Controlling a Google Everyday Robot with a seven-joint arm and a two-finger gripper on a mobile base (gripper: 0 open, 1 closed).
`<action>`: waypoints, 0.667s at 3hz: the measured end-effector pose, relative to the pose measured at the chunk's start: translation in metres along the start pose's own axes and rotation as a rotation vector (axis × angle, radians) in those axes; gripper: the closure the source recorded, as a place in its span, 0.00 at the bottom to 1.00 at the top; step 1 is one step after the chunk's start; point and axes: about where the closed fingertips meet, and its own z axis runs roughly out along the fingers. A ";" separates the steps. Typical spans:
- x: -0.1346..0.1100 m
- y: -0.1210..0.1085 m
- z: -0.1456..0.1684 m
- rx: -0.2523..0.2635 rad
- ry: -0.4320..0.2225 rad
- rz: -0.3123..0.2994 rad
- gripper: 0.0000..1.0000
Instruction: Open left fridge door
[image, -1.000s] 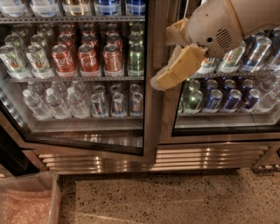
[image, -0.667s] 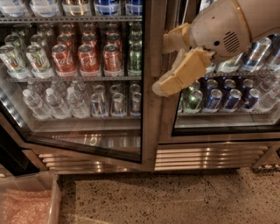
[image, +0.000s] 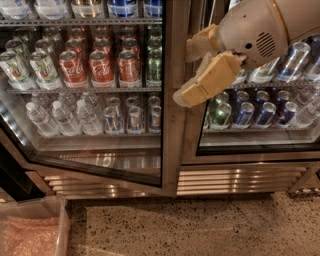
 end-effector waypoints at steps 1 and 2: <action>0.003 0.018 -0.033 0.026 -0.037 -0.021 0.29; 0.008 0.039 -0.075 0.091 -0.080 -0.034 0.30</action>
Offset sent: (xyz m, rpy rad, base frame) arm -0.0742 -0.1108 0.0614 0.1256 -0.1446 -0.1076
